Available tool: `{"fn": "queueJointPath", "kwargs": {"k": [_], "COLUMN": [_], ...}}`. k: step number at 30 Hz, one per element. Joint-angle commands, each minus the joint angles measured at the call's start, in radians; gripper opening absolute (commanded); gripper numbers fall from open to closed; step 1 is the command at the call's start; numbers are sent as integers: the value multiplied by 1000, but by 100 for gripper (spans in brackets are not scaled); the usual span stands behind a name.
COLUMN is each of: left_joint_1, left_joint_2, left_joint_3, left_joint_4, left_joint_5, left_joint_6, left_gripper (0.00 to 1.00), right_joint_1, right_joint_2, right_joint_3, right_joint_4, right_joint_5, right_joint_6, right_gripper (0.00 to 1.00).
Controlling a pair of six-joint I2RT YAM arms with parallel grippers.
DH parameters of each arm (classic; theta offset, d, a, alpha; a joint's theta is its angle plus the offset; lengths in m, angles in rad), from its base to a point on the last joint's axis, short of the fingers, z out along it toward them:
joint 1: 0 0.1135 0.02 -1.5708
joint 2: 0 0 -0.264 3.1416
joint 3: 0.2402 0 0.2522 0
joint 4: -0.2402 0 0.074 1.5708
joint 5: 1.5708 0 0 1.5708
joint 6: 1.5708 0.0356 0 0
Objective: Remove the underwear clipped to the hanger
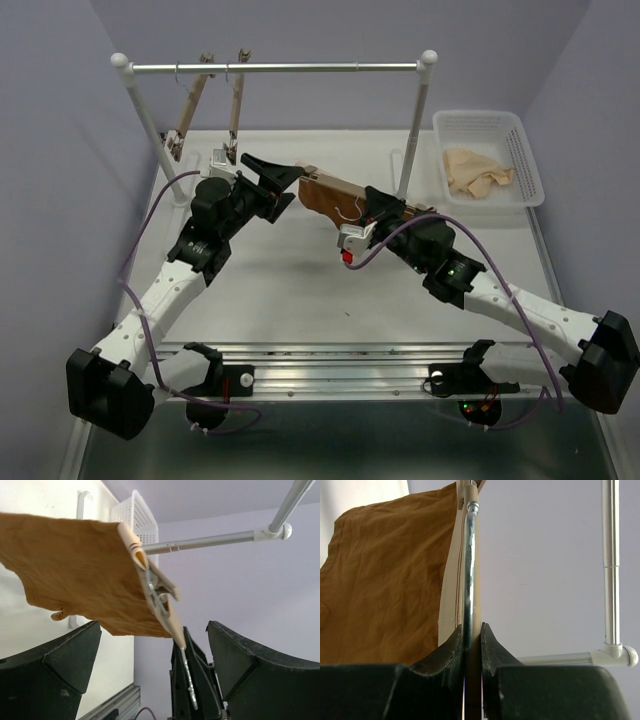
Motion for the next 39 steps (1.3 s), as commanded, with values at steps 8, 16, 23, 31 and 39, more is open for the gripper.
{"fn": "queueJointPath", "kwargs": {"k": [8,16,23,31,39], "left_joint_1": [2,0,0,0,-1], "left_joint_2": [50,72,69,89,90], "left_joint_3": [85,88,83,88,88], "left_joint_4": [80,90,79,67,39], "left_joint_5": [9,36,32,46,35], "left_joint_6": [-6,-9,-8,-3,-11], "left_gripper": [99,96,89,88,85], "right_joint_1": [54,64,74,83,103], "right_joint_2": [-8,20,28,32,38], "right_joint_3": [-16,-45,-43,-40,-54], "right_joint_4": [76,113,99,107,139], "right_joint_5": [57,101,124,134,161], "right_joint_6": [-57,-104,-120,-132,-173], "right_gripper": [1,1,1,1,1]}}
